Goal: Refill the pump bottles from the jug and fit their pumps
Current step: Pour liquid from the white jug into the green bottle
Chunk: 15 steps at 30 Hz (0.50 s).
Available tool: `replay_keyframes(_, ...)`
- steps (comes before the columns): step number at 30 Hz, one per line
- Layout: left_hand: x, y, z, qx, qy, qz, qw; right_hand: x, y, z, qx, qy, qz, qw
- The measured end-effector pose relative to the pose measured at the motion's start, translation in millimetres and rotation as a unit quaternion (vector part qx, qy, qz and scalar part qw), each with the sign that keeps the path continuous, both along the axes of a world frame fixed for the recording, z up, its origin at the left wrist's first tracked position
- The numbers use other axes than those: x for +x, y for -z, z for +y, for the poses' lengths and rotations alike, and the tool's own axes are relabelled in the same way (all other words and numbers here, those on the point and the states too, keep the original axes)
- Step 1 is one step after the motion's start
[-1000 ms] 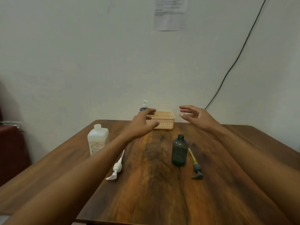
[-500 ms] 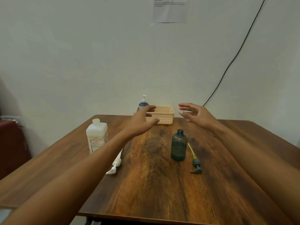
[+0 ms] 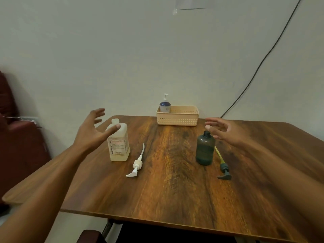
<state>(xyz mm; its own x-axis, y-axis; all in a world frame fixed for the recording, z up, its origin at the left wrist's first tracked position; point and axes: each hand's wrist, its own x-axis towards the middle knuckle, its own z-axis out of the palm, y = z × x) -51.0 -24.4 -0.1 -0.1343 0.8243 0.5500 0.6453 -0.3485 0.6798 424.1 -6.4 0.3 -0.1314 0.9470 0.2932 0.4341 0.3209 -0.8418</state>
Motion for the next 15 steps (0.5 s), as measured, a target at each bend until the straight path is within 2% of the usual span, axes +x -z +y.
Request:
replay_keyframes(3, -11.5, 23.1, 8.7, -0.067, 0.013, -0.053, 0.996, -2.1, 8.4, -2.3, -0.014, 0.001, -0.012, 1.0)
replay_keyframes(7, -7.7, 45.7, 18.4, -0.109, 0.061, -0.116, 0.985, -1.1, 25.8, -5.0, -0.036, -0.01, -0.023, 0.999)
replay_keyframes(11, 1.7, 59.5, 26.4, -0.117, 0.097, -0.129, 0.98, 2.8, 44.9, -7.4, -0.055, -0.016, 0.004, 0.998)
replay_keyframes(15, 8.3, 66.9, 30.8, -0.106, 0.1, -0.103, 0.984, 6.7, 58.2, -5.8, -0.061, 0.004, 0.028, 0.998)
